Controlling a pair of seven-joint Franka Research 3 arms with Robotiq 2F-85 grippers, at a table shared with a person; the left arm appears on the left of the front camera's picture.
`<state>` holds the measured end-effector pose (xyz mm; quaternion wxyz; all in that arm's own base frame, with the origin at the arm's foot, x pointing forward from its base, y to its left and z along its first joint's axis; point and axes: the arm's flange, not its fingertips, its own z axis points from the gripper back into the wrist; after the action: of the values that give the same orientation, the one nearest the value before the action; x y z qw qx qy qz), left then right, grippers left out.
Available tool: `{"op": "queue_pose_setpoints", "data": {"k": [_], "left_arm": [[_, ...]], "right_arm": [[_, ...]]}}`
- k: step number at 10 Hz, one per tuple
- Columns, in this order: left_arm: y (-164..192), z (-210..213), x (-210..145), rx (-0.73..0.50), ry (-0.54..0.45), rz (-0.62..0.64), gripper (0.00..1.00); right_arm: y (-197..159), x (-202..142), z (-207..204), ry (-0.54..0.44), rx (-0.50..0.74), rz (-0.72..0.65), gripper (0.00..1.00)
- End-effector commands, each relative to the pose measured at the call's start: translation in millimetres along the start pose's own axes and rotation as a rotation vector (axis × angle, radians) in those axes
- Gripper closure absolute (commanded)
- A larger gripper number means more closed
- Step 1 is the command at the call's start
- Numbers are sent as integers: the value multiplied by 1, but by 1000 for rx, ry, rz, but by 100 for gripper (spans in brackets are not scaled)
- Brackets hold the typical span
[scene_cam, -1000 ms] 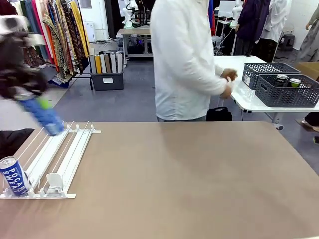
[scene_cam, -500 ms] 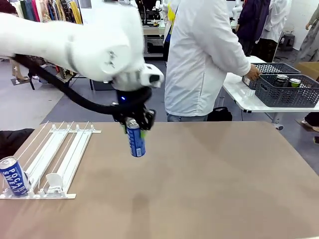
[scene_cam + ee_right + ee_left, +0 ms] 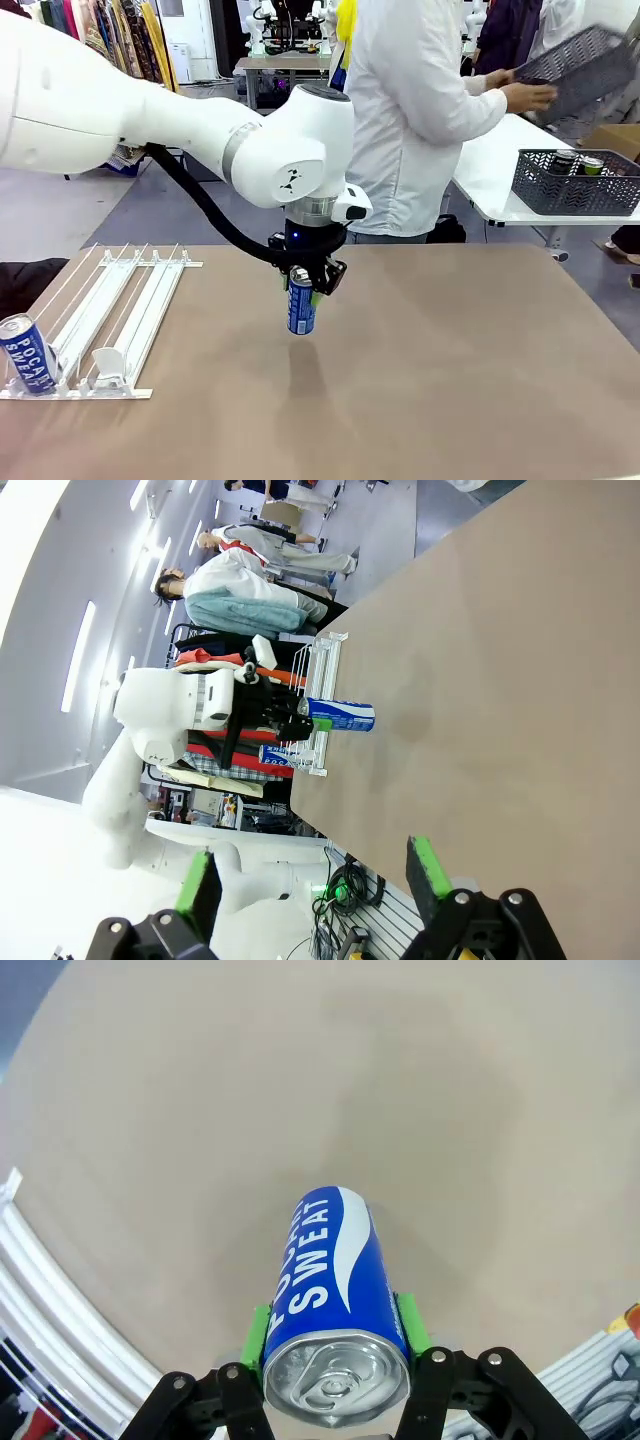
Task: Retrieve and store the cans from the dispenser.
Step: Pick up one can from the Automatic Can Dispenser and place it in the middle of the table.
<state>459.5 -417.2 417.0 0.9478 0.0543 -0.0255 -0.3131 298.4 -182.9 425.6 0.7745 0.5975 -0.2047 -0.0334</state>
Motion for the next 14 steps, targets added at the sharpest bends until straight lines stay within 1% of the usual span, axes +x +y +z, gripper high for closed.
{"op": "queue_pose_setpoints", "data": {"k": [1, 2, 4, 7, 8, 9, 12, 14], "left_arm": [[8, 6, 13, -61, 23, 77, 100], [9, 6, 16, -92, 13, 138, 100], [14, 8, 20, -154, 4, 206, 100], [16, -1, 23, -196, 28, 204, 100], [15, -3, 22, -193, 32, 193, 43], [14, -2, 21, -188, 31, 185, 0], [12, -1, 19, -180, 21, 180, 0], [18, 15, 11, -182, -18, 189, 0]], "right_arm": [[1, 1, 3, 11, 3, 15, 0], [1, 1, 3, 11, 3, 15, 0], [1, 1, 3, 11, 3, 15, 0], [1, 1, 3, 11, 3, 15, 0], [1, 1, 3, 11, 3, 15, 0], [1, 1, 3, 11, 3, 15, 0], [1, 1, 3, 11, 3, 15, 0], [1, 1, 3, 11, 3, 15, 0]]}}
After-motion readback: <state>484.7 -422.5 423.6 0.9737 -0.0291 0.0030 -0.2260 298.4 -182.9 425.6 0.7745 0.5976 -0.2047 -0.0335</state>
